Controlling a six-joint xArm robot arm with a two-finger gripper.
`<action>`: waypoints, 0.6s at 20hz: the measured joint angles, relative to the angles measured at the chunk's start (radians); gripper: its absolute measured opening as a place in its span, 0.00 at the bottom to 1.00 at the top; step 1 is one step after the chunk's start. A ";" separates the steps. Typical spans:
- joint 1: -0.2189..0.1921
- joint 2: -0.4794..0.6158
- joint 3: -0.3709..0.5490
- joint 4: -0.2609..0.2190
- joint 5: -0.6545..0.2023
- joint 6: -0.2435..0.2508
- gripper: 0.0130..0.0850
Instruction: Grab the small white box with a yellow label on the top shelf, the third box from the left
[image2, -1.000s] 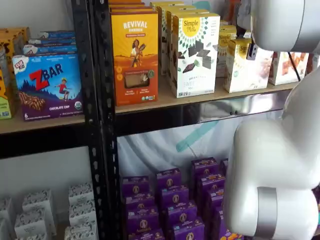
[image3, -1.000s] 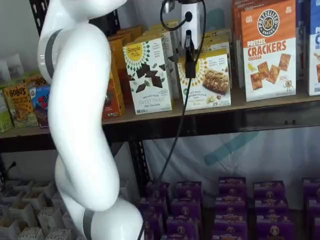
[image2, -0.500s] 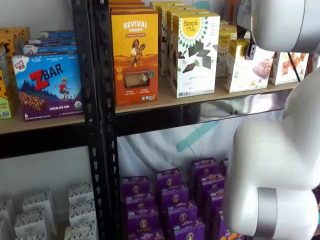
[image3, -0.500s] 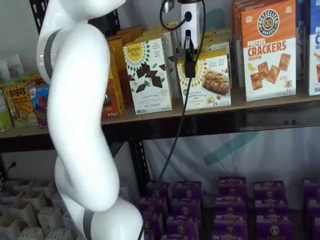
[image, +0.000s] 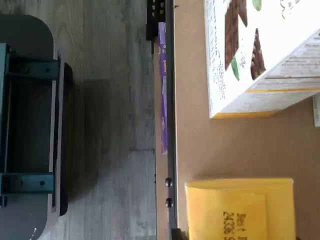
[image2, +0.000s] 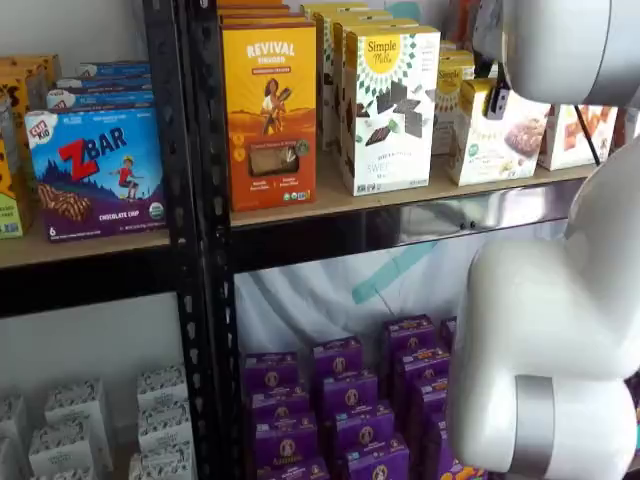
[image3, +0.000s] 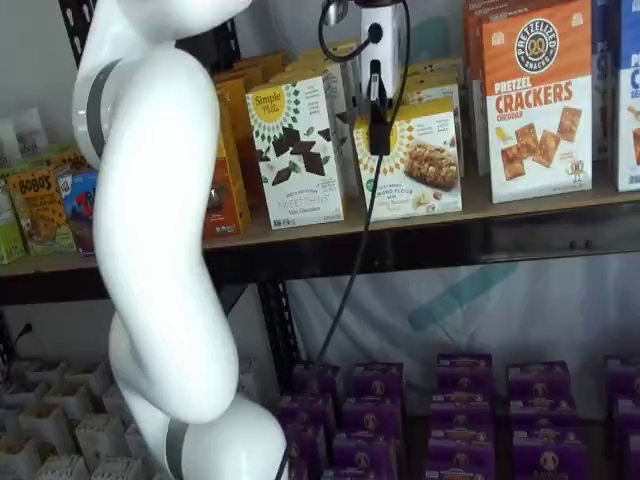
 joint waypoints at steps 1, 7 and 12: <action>0.000 0.002 -0.004 -0.002 0.004 0.000 0.33; -0.003 0.006 -0.014 -0.003 0.020 -0.002 0.33; -0.009 0.001 -0.015 0.000 0.032 -0.006 0.33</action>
